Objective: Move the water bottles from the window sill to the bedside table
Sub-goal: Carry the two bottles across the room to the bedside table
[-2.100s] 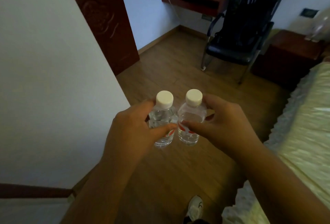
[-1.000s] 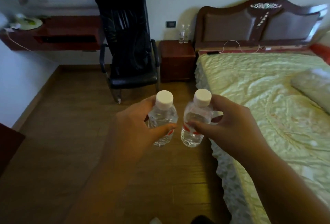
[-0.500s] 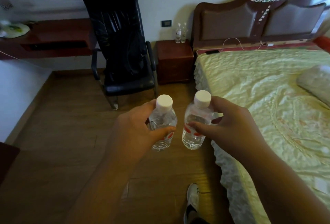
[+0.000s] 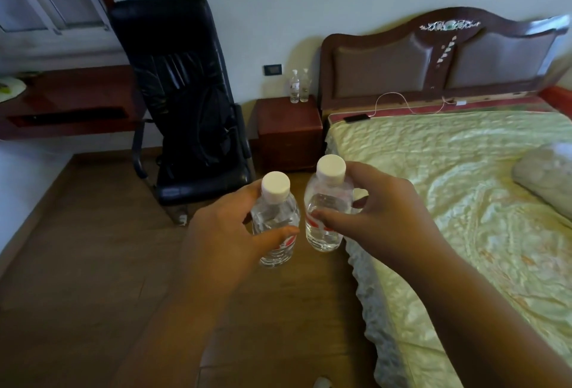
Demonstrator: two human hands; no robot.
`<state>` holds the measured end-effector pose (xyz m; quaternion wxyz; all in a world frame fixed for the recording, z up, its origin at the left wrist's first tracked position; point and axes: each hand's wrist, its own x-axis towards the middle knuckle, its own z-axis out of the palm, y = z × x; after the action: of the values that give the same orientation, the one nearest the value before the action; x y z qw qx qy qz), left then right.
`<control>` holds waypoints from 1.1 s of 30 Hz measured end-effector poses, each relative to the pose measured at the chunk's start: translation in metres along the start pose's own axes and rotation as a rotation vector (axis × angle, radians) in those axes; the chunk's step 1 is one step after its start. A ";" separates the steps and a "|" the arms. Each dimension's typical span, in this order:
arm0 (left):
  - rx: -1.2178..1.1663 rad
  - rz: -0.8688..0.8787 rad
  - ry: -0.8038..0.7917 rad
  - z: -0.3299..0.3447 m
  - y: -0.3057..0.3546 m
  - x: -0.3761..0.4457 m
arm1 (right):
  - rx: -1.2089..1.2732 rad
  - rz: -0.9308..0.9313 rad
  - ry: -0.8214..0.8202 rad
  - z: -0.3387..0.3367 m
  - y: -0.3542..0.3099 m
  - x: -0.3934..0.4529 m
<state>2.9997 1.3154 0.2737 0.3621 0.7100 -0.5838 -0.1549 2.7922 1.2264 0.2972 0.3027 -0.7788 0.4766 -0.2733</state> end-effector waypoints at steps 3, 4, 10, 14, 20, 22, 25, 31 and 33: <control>-0.013 -0.006 -0.019 0.009 0.004 0.023 | -0.023 0.009 -0.007 -0.007 0.010 0.020; -0.008 -0.005 -0.023 0.012 0.005 0.032 | -0.026 0.014 -0.007 -0.008 0.013 0.027; 0.016 0.018 -0.055 0.025 -0.007 0.084 | -0.031 0.049 -0.004 -0.001 0.033 0.072; -0.002 0.040 -0.094 0.032 -0.025 0.129 | -0.036 0.093 0.003 0.006 0.040 0.109; -0.018 0.099 -0.118 0.030 -0.050 0.209 | -0.075 0.132 0.062 0.022 0.039 0.183; -0.031 0.111 -0.119 0.026 -0.060 0.236 | -0.082 0.142 0.072 0.029 0.034 0.208; -0.029 0.139 -0.122 0.018 -0.077 0.271 | -0.061 0.158 0.097 0.040 0.026 0.244; 0.013 0.155 -0.097 0.004 -0.105 0.324 | -0.095 0.171 0.135 0.060 0.015 0.296; 0.016 0.150 -0.091 0.003 -0.113 0.339 | -0.089 0.173 0.120 0.064 0.013 0.311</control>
<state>3.1709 1.0022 0.2617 0.3401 0.6592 -0.6525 -0.1548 2.9530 0.9528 0.2875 0.2613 -0.7295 0.5711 -0.2710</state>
